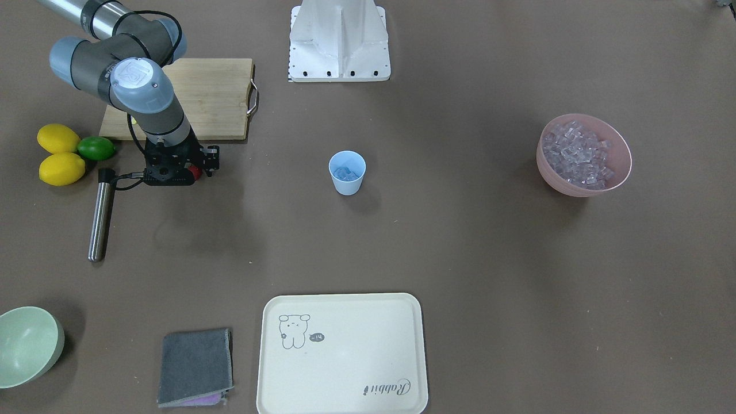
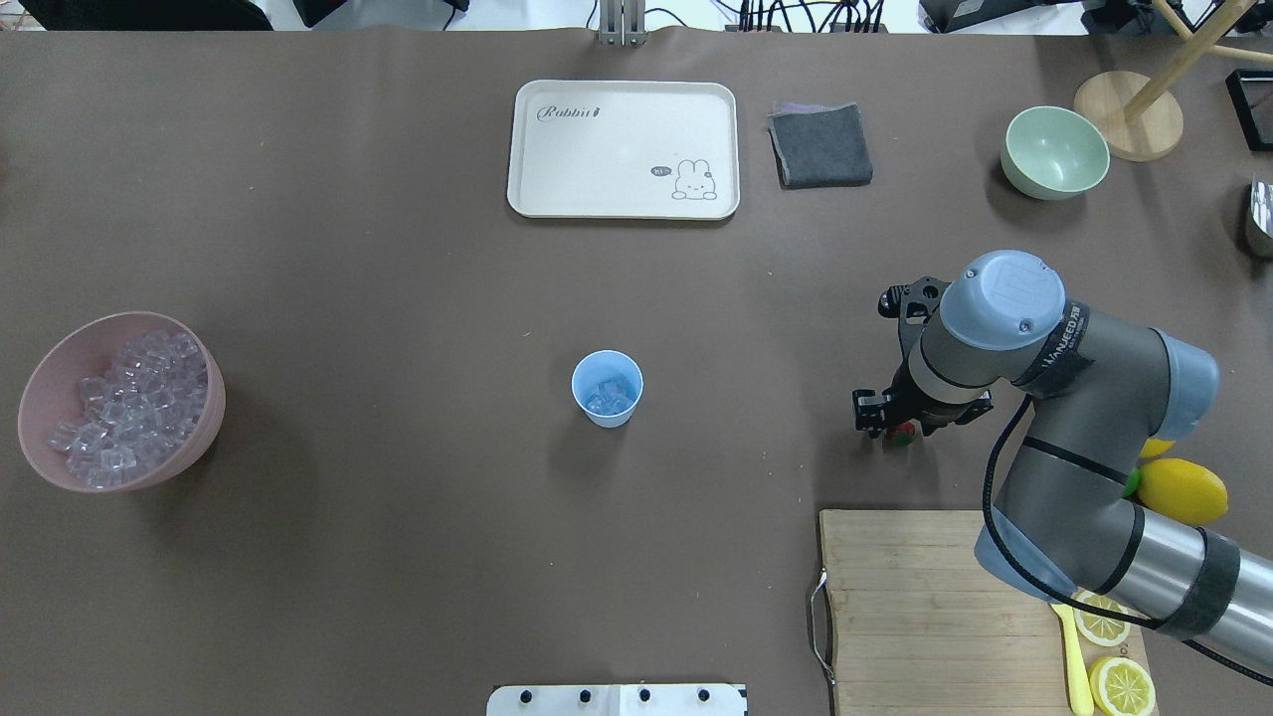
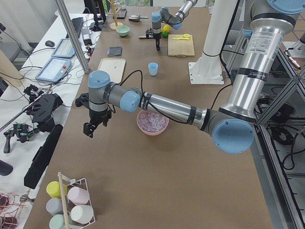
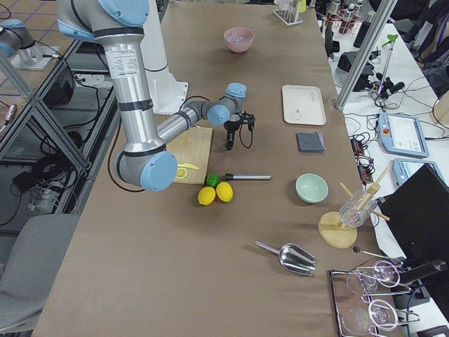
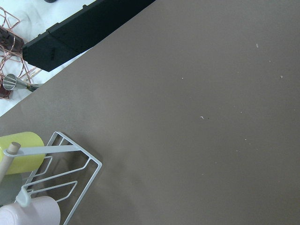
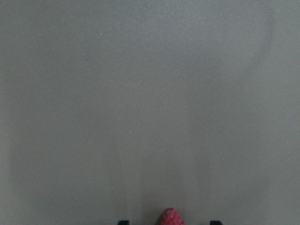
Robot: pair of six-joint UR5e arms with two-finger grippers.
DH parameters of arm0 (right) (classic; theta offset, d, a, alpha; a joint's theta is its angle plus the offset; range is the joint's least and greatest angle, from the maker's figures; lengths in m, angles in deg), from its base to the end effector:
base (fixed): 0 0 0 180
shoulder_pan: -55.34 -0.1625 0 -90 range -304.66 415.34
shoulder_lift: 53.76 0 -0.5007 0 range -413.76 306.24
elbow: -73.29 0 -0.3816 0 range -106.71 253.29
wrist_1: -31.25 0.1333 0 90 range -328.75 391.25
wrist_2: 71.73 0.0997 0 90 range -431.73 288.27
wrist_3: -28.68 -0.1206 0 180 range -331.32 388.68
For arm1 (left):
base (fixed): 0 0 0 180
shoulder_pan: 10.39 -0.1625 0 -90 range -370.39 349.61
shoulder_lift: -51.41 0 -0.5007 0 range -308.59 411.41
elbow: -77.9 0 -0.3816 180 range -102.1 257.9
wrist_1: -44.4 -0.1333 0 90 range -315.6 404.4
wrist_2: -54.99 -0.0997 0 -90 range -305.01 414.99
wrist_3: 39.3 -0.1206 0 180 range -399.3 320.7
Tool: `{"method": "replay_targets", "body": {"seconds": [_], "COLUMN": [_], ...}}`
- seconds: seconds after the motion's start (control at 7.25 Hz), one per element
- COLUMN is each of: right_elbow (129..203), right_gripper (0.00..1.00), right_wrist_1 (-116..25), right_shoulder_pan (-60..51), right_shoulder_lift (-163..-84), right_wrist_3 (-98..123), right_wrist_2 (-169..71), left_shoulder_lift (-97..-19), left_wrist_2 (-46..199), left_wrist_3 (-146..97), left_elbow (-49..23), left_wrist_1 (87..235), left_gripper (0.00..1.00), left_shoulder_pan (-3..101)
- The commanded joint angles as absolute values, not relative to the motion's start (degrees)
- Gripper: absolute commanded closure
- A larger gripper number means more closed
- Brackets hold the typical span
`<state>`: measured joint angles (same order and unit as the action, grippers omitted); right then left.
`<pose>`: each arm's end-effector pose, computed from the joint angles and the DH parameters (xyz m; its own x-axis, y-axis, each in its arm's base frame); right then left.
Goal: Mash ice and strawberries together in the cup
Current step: 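Close the right gripper on the strawberry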
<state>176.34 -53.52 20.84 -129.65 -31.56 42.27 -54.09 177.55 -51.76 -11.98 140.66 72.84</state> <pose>-0.4507 -0.4120 0.5135 0.7718 -0.0198 0.6355 0.0521 0.9981 -0.0323 0.0066 -0.6356 0.6015 0.7708 0.4886 -0.4089 -0.2825 0.8373 0.4680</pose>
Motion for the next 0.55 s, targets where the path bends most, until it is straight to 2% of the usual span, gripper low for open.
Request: {"method": "replay_targets", "body": {"seconds": [0.0,0.28,0.41], "right_elbow": [176.38,177.17,177.35], "right_gripper": [0.48,1.00,1.00], "right_wrist_1": [-53.57,-53.48,-53.57], "right_shoulder_pan": [20.88,20.80,20.01], "right_shoulder_lift": [-129.52,-129.17,-128.91], "right_wrist_3": [-31.35,-31.35,-31.44], "right_wrist_2": [42.26,42.26,42.35], "left_shoulder_lift": [-53.79,-53.88,-54.06], "left_wrist_2": [177.51,177.51,177.51], "left_wrist_3": [-51.69,-51.69,-51.60], "left_elbow": [-11.66,-11.57,-11.57], "left_wrist_1": [140.72,140.72,140.64], "left_gripper": [0.02,0.02,0.02], "left_shoulder_pan": [72.76,72.76,72.76]}}
